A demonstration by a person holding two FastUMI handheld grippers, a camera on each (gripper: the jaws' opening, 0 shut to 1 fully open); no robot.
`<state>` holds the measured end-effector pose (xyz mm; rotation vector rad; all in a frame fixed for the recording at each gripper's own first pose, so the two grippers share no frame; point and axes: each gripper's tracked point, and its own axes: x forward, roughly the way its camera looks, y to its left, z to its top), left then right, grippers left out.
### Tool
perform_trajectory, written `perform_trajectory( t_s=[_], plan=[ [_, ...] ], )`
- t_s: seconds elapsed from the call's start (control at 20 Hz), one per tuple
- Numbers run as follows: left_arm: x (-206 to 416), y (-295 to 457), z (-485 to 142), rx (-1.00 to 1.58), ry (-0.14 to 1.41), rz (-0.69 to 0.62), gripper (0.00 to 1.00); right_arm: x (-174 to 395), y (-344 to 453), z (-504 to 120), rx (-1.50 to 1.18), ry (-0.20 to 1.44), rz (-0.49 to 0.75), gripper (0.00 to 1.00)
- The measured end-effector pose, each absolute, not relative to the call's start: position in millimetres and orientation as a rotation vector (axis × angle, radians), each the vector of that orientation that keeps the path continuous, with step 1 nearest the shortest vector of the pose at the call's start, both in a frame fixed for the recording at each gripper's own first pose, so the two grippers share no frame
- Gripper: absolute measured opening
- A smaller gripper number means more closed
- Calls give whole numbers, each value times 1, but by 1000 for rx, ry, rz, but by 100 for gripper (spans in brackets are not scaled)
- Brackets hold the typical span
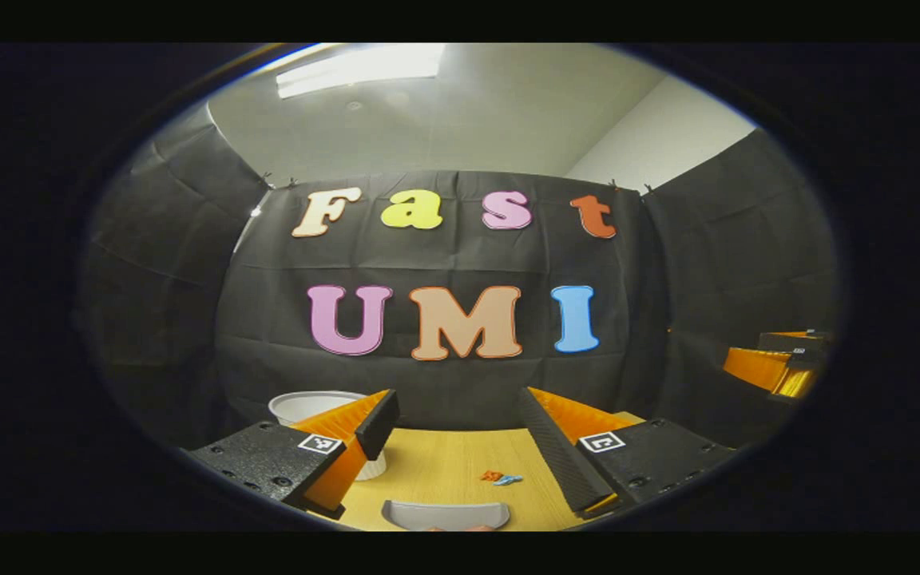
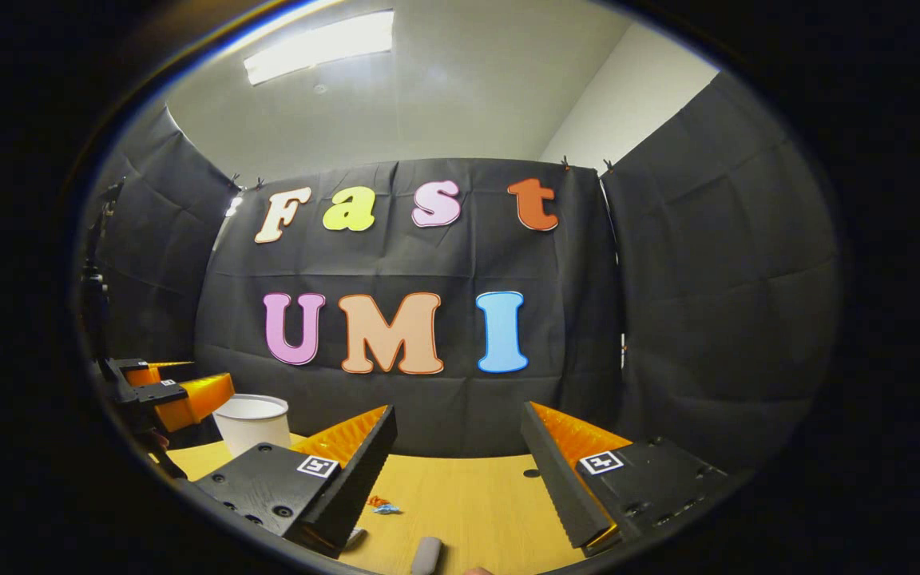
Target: Pick up the small broom and dustpan from the desktop, sweep the trash into the dustpan with the broom, and then empty the trash into the garbage bin.
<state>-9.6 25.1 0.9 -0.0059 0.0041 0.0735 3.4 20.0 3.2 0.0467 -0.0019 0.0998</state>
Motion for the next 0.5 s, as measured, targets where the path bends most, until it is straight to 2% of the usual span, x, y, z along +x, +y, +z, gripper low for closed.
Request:
perform_trajectory(
  t_s=[0.5],
  plan=[
    [-15,23,3,10,6,96,92,9,20,2,57,3,124,93]
  ],
)
